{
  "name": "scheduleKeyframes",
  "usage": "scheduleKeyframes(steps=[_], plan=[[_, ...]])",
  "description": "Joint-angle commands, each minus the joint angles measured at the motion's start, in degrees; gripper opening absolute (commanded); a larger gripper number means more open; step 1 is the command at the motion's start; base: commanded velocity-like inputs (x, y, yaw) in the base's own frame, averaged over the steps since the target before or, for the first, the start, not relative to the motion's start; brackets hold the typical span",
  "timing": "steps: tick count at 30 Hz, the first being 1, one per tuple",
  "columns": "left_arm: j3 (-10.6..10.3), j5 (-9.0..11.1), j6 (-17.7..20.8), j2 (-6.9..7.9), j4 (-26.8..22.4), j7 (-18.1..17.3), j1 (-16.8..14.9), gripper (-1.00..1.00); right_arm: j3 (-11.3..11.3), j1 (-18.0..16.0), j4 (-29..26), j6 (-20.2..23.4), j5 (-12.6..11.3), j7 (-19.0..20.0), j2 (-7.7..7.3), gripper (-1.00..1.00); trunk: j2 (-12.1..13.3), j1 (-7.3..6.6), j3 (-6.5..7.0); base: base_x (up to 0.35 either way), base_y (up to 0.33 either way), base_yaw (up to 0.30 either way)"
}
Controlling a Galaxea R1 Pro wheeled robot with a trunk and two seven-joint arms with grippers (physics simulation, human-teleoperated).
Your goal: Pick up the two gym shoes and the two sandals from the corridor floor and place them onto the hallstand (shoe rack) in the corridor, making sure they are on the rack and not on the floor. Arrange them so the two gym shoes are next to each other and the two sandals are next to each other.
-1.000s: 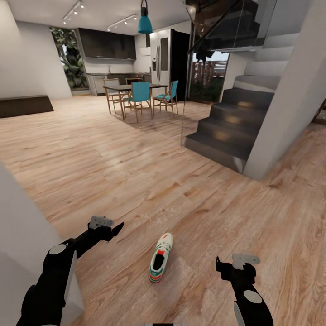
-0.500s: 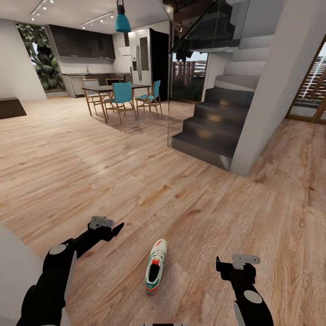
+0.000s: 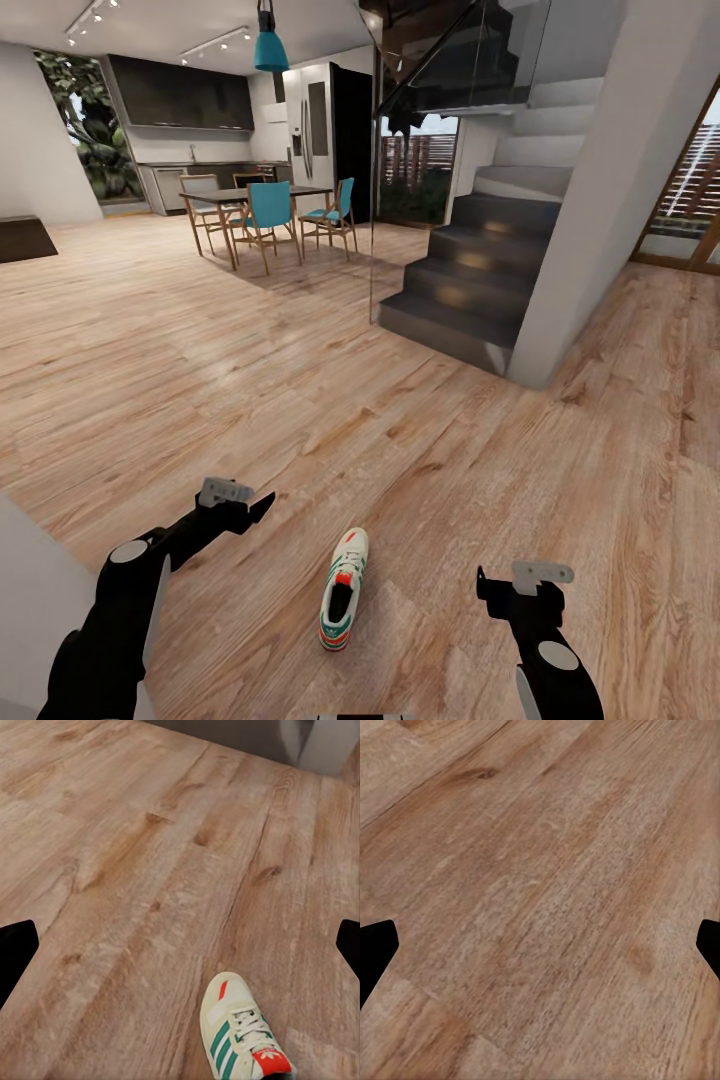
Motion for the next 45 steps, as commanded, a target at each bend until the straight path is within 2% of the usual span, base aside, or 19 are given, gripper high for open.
scheduleKeyframes(steps=[1, 4, 5, 7, 11, 14, 16, 19, 21, 23, 26, 28, 31, 33, 34, 35, 37, 45], plan=[[0.2, -0.3, 0.3, -0.07, -0.1, -0.5, 0.0, 1.0, 0.0, 0.0, -0.1, 0.4, 0.5, 0.1, 0.03, 1.0, 0.0, -0.01, -0.05, 0.0, 0.0, 0.0], [0.4, -0.2, 0.3, -0.01, 0.0, -0.4, 0.3, 1.0, -0.2, 0.0, -0.1, 0.4, 0.5, 0.1, 0.03, 1.0, 0.0, -0.01, -0.05, 0.0, 0.0, 0.0], [0.3, -0.3, 0.3, -0.06, 0.0, -0.1, 0.6, 1.0, -0.3, 0.0, -0.1, 0.5, -1.7, 0.1, 0.03, 1.0, 0.0, -0.01, -0.05, 0.0, 0.0, 0.0], [0.3, -0.5, 0.3, -0.14, 0.9, 1.3, 0.5, 1.0, -0.3, 0.0, -0.1, 0.5, -2.7, 0.1, 0.03, 1.0, 0.0, -0.01, -0.05, 0.0, 0.0, 0.0], [0.2, -0.5, 0.3, -0.3, 5.1, 10.9, -0.8, 1.0, -0.5, 0.0, -0.1, 0.5, -3.0, 0.1, 0.0, 1.0, 0.0, -0.01, -0.05, 0.0, 0.0, 0.0], [-0.4, -0.5, 0.3, -0.58, 7.5, 16.4, -1.4, 1.0, -0.6, 0.0, -0.1, 0.5, -3.1, 0.1, -0.06, 1.0, 0.0, -0.01, -0.05, 0.0, 0.0, 0.0], [-2.4, -0.5, 0.3, -1.3, 9.9, 20.9, -1.8, 1.0, -0.7, 0.0, -0.2, 1.0, -3.1, 0.0, -0.11, 1.0, 0.0, -0.01, -0.05, 0.0, 0.0, 0.0], [-5.0, -0.5, 0.3, -1.71, 11.9, 25.8, -2.1, 1.0, -0.8, 0.0, -0.3, 2.9, -3.1, -0.1, -0.16, 1.0, 0.0, -0.01, -0.05, 0.0, 0.0, 0.0], [-7.3, -0.4, 0.3, -1.89, 13.2, 30.9, -2.2, 1.0, -0.9, 0.0, -0.2, 6.2, -3.1, -0.2, -0.2, 1.0, 0.0, -0.01, -0.05, 0.0, 0.0, 0.0], [-9.0, -0.4, 0.3, -1.93, 13.6, 33.5, -2.3, 1.0, -0.9, 0.0, -0.2, 8.5, -3.1, -0.2, -0.22, 1.0, 0.0, -0.01, -0.05, 0.0, 0.0, 0.0], [-11.7, -0.4, 0.3, -1.9, 13.9, 34.9, -2.2, 1.0, -0.9, 0.0, -0.1, 10.3, -3.1, -0.1, -0.23, 1.0, 0.0, -0.01, -0.05, 0.0, 0.0, 0.0], [-14.9, -0.4, 0.3, -1.9, 14.0, 35.3, -1.9, 1.0, -0.9, 0.0, -0.1, 11.0, -3.1, -0.1, -0.23, 1.0, 0.0, -0.01, -0.05, 0.0, 0.0, 0.0], [-18.5, -0.4, 0.3, -1.91, 14.0, 35.6, -1.7, 1.0, -0.8, 0.0, -0.1, 11.3, -3.1, -0.2, -0.23, 1.0, 0.0, -0.01, -0.05, 0.0, 0.0, 0.0], [-21.8, -0.4, 0.3, -1.91, 14.0, 35.8, -1.3, 1.0, -0.8, 0.0, -0.1, 11.4, -3.1, -0.2, -0.23, 1.0, 0.0, -0.01, -0.05, 0.0, 0.0, 0.0], [-22.5, -0.4, 0.3, -1.91, 14.0, 35.8, -1.1, 1.0, -0.8, 0.0, -0.1, 11.5, -3.1, -0.2, -0.23, 1.0, 0.0, -0.01, -0.05, 0.0, 0.0, 0.0], [-24.4, -0.4, 0.2, -1.92, 14.0, 35.9, -0.7, 1.0, -0.8, 0.0, -0.1, 11.5, -3.1, -0.2, -0.23, 1.0, 0.0, -0.01, -0.05, 0.0, -0.068, 0.0], [-25.4, -0.3, 0.2, -1.92, 14.0, 36.0, -0.4, 1.0, -0.9, 0.0, -0.1, 11.5, -3.1, -0.2, -0.23, 1.0, 0.0, -0.01, -0.05, 0.0, -0.196, -0.051], [-25.5, -0.1, 0.2, -1.92, 14.0, 36.0, -0.4, 1.0, -0.9, 0.0, -0.1, 11.5, -3.1, -0.2, -0.23, 1.0, 0.0, -0.01, -0.05, 0.0, -0.209, -0.229]])
